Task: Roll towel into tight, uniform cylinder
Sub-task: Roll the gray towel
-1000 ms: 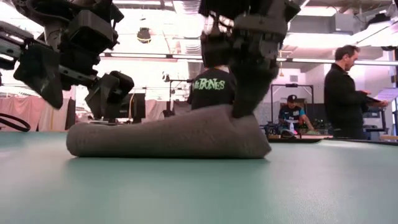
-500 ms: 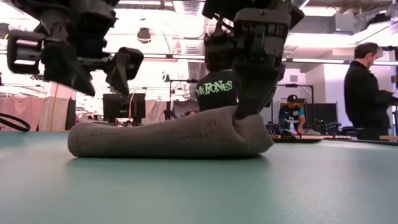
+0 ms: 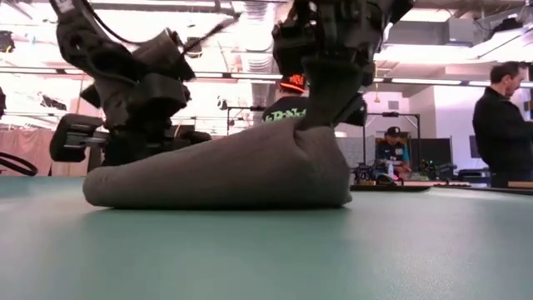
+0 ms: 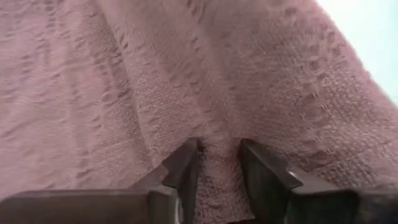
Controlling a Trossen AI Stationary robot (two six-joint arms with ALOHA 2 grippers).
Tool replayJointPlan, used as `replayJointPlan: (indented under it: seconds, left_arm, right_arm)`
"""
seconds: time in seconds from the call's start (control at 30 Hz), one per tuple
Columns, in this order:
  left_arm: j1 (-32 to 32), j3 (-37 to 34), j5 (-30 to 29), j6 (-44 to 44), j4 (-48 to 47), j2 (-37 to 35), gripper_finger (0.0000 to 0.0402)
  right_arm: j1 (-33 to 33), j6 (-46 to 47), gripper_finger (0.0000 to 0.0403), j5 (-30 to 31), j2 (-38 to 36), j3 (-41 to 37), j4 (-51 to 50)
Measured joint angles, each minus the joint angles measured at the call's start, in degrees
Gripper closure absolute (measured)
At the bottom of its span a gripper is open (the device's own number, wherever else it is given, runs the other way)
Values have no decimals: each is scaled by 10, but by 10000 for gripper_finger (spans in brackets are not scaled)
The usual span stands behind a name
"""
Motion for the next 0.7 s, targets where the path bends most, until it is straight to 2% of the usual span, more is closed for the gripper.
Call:
replayJointPlan:
  seconds: [0.13, 0.27, 0.37, 0.6, 0.7]
  left_arm:
    - [15, 4, 61, -22, -3, 17, 327]
    - [25, 16, 94, -29, -23, 10, 347]
    - [28, 28, 120, -50, -33, 0, 355]
    - [28, 58, 127, -77, -104, -52, 366]
    - [22, 60, 126, -77, -101, -84, 375]
  right_arm:
    - [-10, 38, 385, 54, -5, 0, -65]
    - [-22, 54, 385, 70, 4, 1, -146]
    - [-26, 37, 385, 83, 9, -1, -148]
    - [-38, 27, 385, 87, 11, 0, -179]
    - [-45, 27, 385, 95, 17, 0, -179]
